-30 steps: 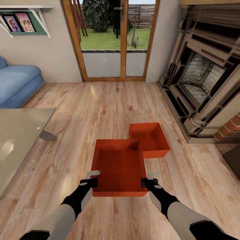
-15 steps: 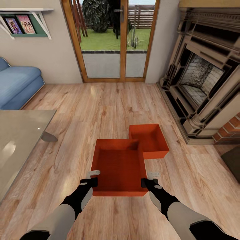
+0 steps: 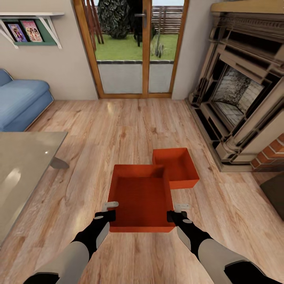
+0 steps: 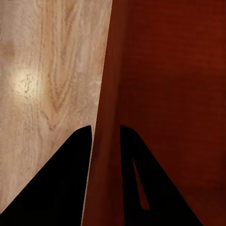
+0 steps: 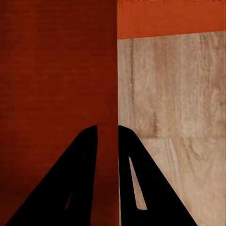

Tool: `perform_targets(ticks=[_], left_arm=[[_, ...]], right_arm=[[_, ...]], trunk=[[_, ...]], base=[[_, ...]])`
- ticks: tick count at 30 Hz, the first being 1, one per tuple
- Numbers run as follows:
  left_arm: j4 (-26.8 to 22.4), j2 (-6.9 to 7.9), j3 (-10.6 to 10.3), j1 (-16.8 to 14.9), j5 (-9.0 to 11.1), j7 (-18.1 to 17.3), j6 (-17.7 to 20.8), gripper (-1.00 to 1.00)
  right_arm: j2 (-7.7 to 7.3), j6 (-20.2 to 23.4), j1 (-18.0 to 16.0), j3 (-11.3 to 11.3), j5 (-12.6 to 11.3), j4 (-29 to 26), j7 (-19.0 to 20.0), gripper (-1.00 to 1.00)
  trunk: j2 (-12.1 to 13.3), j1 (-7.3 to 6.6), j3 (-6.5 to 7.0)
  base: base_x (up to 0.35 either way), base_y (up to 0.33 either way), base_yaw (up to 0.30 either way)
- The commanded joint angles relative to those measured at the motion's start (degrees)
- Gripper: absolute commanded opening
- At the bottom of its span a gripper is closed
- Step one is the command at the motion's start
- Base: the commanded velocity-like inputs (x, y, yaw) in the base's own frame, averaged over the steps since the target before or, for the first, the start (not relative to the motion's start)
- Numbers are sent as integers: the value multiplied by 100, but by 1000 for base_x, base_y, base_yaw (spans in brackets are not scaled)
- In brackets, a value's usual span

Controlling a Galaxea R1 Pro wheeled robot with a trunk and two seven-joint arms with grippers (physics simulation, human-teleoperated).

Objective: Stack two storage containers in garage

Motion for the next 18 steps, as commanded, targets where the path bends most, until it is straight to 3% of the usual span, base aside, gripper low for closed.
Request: perform_targets(ticks=[1,18], left_arm=[[-17,173,-1,0,0,41,35,-100],[-20,173,-3,0,0,41,27,-100]], right_arm=[[-33,-26,-5,-17,-67,6,-37,-100],[-33,-43,-5,-17,-69,14,-46,-100]], trunk=[[39,-23,15],[721,-396,320]], base=[[0,0,0],[0,0,0]])
